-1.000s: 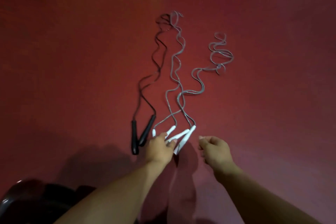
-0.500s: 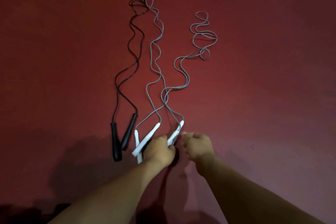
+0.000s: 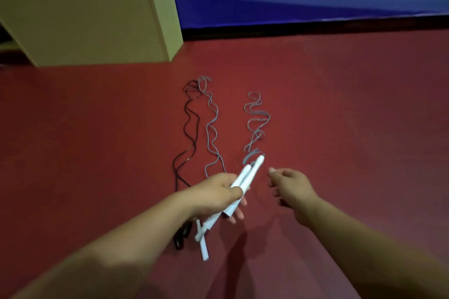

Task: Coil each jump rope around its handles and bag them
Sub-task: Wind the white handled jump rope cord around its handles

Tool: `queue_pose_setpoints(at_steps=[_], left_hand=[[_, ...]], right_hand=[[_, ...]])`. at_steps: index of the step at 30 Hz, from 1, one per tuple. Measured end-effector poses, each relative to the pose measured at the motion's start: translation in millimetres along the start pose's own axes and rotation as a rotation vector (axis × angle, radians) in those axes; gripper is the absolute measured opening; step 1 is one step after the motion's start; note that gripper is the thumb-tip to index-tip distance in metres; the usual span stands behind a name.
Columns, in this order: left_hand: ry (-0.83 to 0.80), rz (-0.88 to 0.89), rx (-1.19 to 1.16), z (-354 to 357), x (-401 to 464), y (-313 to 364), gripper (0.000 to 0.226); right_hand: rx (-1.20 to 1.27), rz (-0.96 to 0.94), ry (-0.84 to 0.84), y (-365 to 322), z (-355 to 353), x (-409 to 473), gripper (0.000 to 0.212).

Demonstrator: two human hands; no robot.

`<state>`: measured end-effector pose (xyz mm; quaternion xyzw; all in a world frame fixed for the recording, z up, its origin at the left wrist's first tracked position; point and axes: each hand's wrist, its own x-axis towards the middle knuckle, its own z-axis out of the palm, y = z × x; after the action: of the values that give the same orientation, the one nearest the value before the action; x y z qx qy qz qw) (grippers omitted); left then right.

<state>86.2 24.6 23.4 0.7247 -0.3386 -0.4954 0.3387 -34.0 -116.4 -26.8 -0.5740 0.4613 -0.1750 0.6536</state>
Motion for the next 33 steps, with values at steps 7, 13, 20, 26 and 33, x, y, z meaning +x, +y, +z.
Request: queue_pose_setpoints(at_steps=[7,13,20,26,33], left_hand=[[-0.084,0.166,-0.082,11,-63,113,0.018],[-0.173,0.249,-0.109,37,-78,167,0.024],[-0.184,0.217,-0.062,43,-74,156,0.029],[-0.125,0.170,0.112,19,-78,153,0.020],[0.065,0.173,-0.083,7,-77,147,0.015]], right_hand=[[0.073,-0.282,0.018,-121,-44,-75,0.035],[0.168,-0.228,-0.047,-180,-93,-127,0.035],[0.003,-0.125,-0.134,-166,-107,-140,0.038],[0.003,-0.122,-0.226,-162,-119,-145,0.021],[-0.005,-0.147,-0.240,-140,-127,-123,0.021]])
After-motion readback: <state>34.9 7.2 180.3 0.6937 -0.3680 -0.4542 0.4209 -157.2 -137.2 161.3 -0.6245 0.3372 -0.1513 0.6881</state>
